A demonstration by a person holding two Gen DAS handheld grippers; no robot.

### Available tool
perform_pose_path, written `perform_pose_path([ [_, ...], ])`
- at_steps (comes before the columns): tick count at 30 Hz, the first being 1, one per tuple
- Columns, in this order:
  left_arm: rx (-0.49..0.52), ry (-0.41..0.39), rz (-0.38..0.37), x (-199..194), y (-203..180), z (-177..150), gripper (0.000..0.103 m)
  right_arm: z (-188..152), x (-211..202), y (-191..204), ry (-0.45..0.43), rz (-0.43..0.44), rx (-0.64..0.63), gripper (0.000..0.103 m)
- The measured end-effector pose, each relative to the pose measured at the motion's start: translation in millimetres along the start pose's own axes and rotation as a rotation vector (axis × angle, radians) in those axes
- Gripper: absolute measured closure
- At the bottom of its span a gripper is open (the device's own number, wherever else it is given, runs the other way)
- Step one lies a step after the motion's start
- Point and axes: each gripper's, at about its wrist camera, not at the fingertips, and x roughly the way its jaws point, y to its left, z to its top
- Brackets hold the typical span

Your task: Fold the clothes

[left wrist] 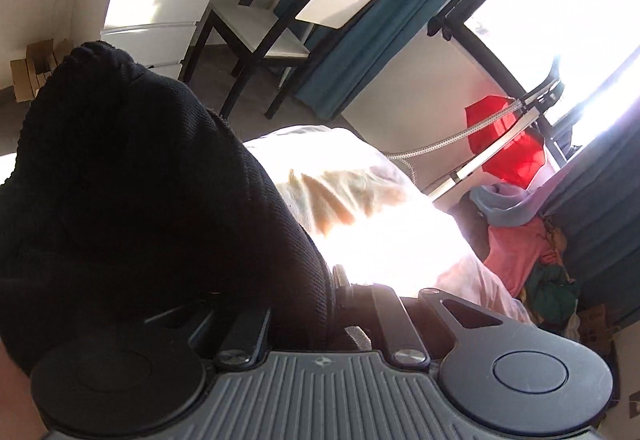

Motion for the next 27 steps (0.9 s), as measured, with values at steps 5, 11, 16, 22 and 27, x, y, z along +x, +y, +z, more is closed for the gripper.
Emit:
perform_pose_path([
  [5,0.024,0.071,0.063,77.8,-1.5,0.8,0.091,-19.4,59.7,-9.4,0.078,-0.030,0.004,0.093],
  [11,0.109,0.095,0.042,82.7,-0.9,1.8,0.085,-20.6,59.1,-28.2,0.111,0.076,0.027,0.082],
  [16,0.111,0.086,-0.032,32.2,12.3,1.1,0.050,-10.7,-0.1,-52.0,0.087,0.196,0.033,0.066],
  [22,0.036,0.022,-0.066,-45.9,54.2,-23.8,0.018,-34.3,-75.1,-104.4,0.075,0.291,0.134,0.041],
  [27,-0.133,0.073,-0.131,-67.4,104.8,-54.6,0.014,-87.1,-85.3,-145.1,0.180,0.351,0.290,0.029],
])
